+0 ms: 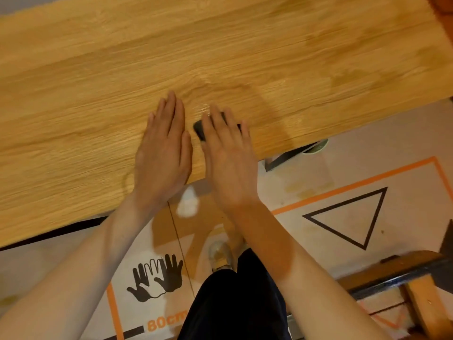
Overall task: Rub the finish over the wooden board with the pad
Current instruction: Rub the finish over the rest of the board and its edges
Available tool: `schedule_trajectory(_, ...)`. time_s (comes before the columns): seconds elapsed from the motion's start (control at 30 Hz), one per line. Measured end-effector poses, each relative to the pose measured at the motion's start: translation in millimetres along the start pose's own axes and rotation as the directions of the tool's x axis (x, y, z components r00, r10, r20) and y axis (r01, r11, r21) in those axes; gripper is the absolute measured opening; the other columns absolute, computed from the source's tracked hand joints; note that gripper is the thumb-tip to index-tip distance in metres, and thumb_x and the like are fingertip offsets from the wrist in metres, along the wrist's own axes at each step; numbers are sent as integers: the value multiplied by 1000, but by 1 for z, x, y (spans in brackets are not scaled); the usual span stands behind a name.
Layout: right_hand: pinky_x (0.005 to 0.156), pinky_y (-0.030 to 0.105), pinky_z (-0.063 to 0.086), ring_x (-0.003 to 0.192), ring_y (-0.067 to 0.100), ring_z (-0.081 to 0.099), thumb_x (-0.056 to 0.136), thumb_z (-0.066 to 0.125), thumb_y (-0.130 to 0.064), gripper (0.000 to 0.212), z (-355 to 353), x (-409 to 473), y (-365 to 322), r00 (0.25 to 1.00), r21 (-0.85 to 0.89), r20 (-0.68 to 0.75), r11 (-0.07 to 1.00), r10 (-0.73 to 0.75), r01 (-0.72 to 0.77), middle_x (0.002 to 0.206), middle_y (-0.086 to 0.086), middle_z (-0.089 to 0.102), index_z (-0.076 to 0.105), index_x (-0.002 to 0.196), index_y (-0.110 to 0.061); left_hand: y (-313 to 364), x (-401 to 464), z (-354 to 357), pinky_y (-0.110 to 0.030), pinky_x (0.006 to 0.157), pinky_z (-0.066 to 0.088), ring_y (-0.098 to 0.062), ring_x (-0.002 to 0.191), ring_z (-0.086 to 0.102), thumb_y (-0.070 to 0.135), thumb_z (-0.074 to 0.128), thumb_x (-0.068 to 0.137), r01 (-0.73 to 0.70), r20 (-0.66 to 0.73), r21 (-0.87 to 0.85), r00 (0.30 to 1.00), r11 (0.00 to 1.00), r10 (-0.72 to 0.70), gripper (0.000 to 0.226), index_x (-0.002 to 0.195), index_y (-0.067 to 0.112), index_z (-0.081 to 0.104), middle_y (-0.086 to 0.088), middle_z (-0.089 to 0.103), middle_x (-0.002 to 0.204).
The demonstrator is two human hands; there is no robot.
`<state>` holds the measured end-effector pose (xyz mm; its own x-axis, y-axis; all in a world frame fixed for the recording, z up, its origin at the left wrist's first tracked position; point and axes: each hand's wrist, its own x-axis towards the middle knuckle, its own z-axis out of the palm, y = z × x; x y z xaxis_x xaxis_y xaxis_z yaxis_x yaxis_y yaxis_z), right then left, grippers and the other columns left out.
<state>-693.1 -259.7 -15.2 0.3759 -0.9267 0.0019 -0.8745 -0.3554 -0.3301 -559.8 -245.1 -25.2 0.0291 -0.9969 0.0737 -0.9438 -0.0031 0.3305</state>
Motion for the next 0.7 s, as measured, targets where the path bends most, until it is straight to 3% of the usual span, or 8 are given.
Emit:
schedule_trajectory(0.1,121,40,8,148,22,18,104,38,-21,46,-16,-5,42,996,-4,-30,996,-86,86,158,4,26,32,149,-12,1,0,-1,-36,124,5,-26,154,10,20,26,109,-29,-16,20,999,999,29,52,156,0,22,-15,15,166)
schedule_trajectory(0.23,120,41,5,147,23,23,103,36,-20,44,-46,-5,125,936,55,-200,957,289,-284,156,7,31,37,146,-10,3,-1,-2,-41,124,10,-31,153,14,19,25,107,-33,-12,45,999,998,34,52,154,-4,24,-18,17,165)
schedule_trajectory(0.33,122,41,6,147,21,21,103,32,-22,45,-32,1,110,852,75,-270,892,448,-445,157,3,29,34,147,-13,2,1,-2,-41,125,8,-30,154,11,17,26,107,-22,2,37,1000,999,22,52,155,-3,23,-17,15,165)
schedule_trajectory(0.4,120,44,17,144,24,26,103,31,-24,44,-11,-5,68,891,44,-297,937,342,-345,154,6,34,38,145,-13,-1,3,-1,-35,126,3,-25,155,7,16,29,108,9,10,-4,1000,1000,-9,52,156,0,20,-13,11,167)
schedule_trajectory(0.47,117,44,24,141,27,34,102,38,-22,41,6,-21,36,951,49,-296,995,96,-85,148,10,44,45,141,-9,-3,3,0,-30,125,0,-21,155,5,18,29,109,13,-2,-16,1000,1000,-13,52,157,3,18,-10,10,167)
schedule_trajectory(0.57,115,43,30,136,28,42,101,48,-18,38,3,-33,63,938,37,-264,969,-226,244,142,11,51,51,137,-7,-3,0,1,-23,123,-3,-20,155,4,24,27,109,-13,0,-35,1000,999,13,53,158,5,17,-8,9,168)
schedule_trajectory(0.63,113,47,32,133,30,46,101,47,-18,37,-3,-36,106,911,-17,-314,961,-266,275,139,13,53,53,135,-5,-4,0,3,-17,121,-7,-16,155,3,28,25,108,-10,6,-46,1000,999,10,55,158,6,17,-8,9,168)
schedule_trajectory(0.7,114,53,29,131,33,47,101,44,-17,37,-7,-35,145,891,14,-438,990,-119,139,137,16,54,54,132,-1,-5,1,4,-13,119,-10,-11,153,2,28,25,108,-6,5,-38,1000,999,7,55,158,7,17,-8,10,168)
